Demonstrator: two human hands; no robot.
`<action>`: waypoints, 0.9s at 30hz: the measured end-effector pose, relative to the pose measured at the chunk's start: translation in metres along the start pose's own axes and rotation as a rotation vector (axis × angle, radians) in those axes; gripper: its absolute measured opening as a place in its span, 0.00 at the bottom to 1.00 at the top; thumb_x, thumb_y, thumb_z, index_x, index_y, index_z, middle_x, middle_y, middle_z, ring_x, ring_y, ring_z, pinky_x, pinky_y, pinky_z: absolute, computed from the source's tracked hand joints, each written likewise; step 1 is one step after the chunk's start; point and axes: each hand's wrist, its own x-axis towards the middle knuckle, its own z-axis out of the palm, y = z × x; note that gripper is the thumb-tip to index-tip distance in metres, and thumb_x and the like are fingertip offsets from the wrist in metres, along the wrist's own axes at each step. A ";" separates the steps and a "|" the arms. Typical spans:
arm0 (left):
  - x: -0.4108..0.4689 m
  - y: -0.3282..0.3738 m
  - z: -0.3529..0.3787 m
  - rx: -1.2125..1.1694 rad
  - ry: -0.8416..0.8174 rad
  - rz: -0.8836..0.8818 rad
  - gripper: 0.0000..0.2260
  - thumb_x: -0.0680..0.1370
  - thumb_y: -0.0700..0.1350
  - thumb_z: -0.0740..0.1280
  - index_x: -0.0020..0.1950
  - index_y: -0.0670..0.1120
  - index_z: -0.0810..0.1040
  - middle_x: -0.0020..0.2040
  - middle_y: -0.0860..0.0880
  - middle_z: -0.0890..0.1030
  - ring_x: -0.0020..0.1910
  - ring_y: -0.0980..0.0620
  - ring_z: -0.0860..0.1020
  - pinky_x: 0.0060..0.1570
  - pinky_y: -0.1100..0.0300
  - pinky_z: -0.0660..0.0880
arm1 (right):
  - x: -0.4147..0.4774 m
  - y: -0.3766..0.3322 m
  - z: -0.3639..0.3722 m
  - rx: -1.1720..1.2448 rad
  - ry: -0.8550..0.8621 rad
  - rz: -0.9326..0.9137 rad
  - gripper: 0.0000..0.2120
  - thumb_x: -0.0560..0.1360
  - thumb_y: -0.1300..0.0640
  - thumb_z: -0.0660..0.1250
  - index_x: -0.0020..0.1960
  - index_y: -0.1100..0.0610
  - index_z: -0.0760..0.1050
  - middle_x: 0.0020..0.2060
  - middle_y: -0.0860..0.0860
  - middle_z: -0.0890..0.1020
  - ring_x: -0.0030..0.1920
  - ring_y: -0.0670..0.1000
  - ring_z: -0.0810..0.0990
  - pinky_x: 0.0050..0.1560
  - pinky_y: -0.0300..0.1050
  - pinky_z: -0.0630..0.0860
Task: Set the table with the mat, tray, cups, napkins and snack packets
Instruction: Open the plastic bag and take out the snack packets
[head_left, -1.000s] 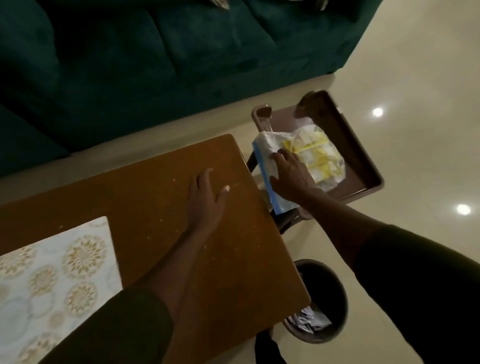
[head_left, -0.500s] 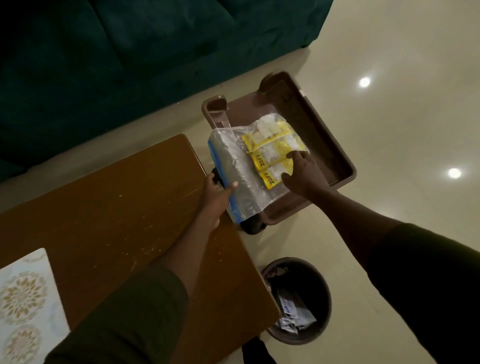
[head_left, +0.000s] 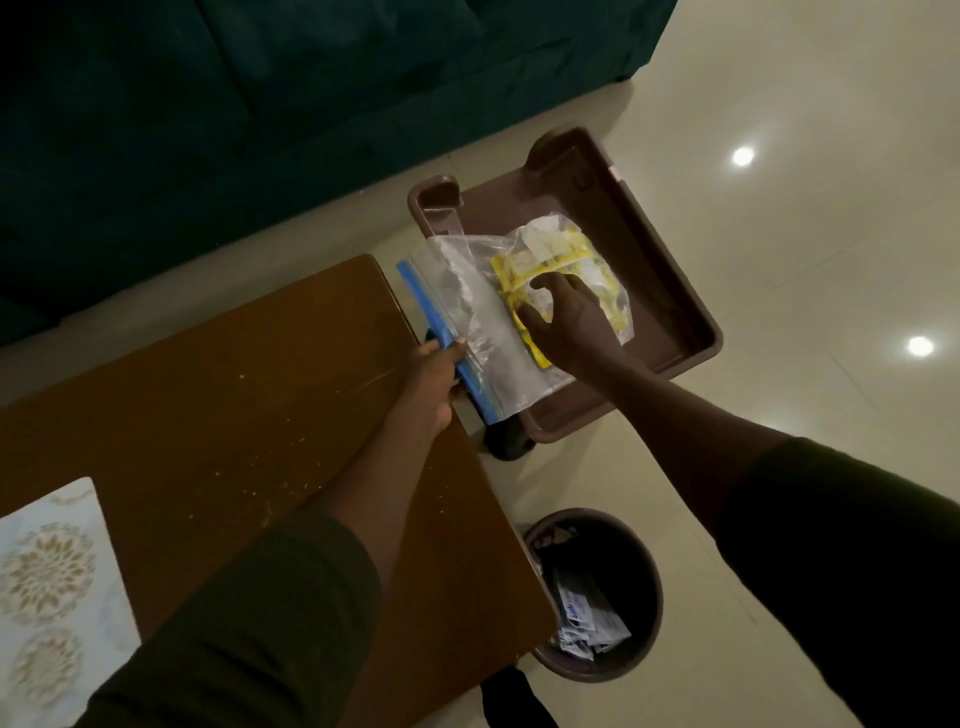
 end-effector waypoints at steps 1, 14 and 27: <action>-0.003 0.005 -0.001 -0.007 -0.033 0.037 0.11 0.78 0.43 0.67 0.60 0.43 0.76 0.46 0.47 0.80 0.46 0.48 0.79 0.36 0.56 0.78 | 0.000 -0.010 0.000 0.025 0.000 -0.001 0.20 0.79 0.45 0.61 0.65 0.55 0.70 0.65 0.55 0.73 0.66 0.56 0.71 0.56 0.44 0.67; -0.095 0.088 -0.058 -0.222 -0.379 0.289 0.06 0.77 0.43 0.68 0.44 0.51 0.84 0.40 0.53 0.85 0.41 0.55 0.84 0.38 0.60 0.80 | -0.025 -0.168 -0.026 0.131 0.153 -0.205 0.21 0.78 0.38 0.58 0.60 0.52 0.75 0.51 0.44 0.79 0.46 0.42 0.78 0.38 0.36 0.73; -0.173 0.109 -0.293 -0.360 -0.128 0.391 0.06 0.79 0.42 0.65 0.53 0.48 0.79 0.41 0.50 0.85 0.39 0.53 0.85 0.37 0.57 0.81 | -0.077 -0.362 0.105 0.283 -0.020 -0.446 0.13 0.72 0.44 0.66 0.49 0.52 0.78 0.41 0.46 0.82 0.39 0.45 0.80 0.39 0.44 0.79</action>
